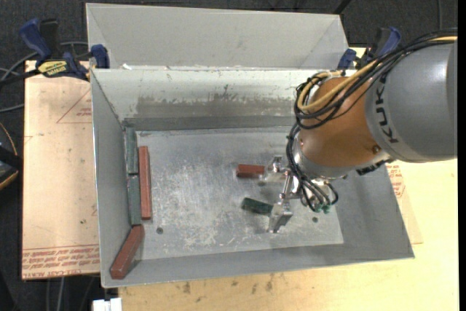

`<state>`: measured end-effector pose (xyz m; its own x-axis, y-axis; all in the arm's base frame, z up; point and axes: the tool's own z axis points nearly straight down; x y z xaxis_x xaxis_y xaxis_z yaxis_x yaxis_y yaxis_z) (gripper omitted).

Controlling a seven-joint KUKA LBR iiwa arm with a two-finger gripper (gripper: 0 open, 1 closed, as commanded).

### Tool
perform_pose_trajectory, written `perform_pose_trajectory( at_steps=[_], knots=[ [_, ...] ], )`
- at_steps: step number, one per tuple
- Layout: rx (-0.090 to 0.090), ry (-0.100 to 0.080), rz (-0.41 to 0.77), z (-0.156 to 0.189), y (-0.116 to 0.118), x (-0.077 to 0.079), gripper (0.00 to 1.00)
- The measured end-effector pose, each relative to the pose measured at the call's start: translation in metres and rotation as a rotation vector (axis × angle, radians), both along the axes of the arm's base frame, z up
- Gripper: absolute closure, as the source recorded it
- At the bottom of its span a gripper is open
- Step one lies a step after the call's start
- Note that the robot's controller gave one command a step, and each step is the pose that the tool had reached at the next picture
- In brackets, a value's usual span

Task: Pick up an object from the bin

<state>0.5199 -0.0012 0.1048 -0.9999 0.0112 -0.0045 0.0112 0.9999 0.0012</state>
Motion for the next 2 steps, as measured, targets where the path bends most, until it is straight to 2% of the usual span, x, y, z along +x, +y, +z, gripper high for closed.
perform_pose_trajectory(
  at_steps=[1, 2],
  knots=[
    [0.005, 0.002, -0.111, -0.030, -0.007, -0.009, 0.00],
    [-0.005, -0.016, -0.041, -0.029, 0.010, -0.017, 0.00]
  ],
)
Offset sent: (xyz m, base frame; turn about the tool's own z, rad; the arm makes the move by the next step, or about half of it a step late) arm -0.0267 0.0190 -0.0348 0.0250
